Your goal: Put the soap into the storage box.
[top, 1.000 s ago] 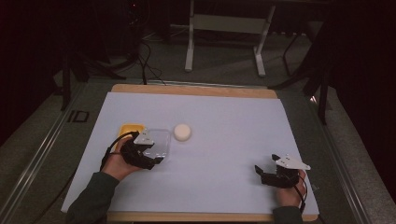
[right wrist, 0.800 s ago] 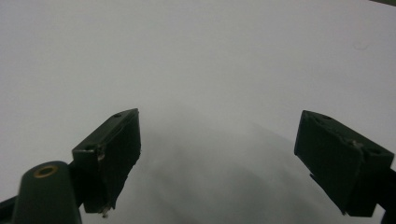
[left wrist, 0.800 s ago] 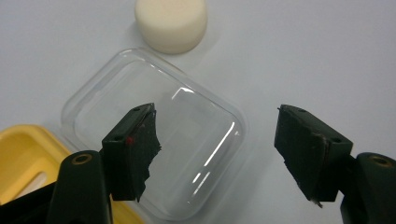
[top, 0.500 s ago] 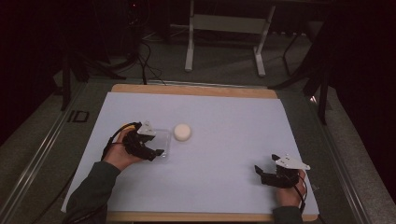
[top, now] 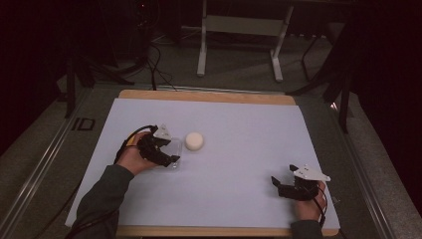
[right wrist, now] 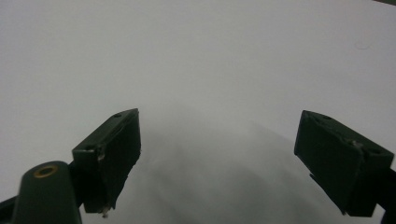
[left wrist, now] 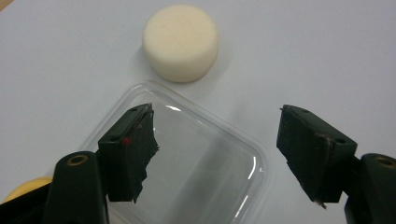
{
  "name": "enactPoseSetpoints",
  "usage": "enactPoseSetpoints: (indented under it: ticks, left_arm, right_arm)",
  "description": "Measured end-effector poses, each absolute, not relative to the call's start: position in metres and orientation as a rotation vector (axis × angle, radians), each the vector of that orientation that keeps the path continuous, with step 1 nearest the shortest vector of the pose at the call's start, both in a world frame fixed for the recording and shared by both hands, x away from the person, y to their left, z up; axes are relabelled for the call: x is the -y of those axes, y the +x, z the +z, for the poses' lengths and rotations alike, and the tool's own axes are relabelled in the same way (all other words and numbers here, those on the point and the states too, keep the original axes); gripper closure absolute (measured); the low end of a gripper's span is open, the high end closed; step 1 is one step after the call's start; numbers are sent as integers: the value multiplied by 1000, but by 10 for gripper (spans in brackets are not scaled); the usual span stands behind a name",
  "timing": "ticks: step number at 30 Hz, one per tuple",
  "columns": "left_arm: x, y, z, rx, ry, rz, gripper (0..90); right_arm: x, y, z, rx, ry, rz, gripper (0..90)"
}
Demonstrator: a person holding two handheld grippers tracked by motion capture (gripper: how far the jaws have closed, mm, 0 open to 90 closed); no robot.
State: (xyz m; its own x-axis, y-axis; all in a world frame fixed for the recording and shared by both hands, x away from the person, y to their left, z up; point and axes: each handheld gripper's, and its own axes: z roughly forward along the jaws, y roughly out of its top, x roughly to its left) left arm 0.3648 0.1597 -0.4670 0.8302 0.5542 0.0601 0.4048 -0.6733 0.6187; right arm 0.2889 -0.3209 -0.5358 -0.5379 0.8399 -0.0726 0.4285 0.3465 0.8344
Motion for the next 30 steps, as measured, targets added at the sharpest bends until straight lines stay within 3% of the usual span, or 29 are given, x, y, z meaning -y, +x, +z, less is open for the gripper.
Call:
enactPoseSetpoints:
  ticks: [30]
  left_arm:
    - [-141, 396, -464, -742, 2461, 314, 254]
  right_arm:
    - [321, 289, -536, -2119, 1101, 1090, 145]
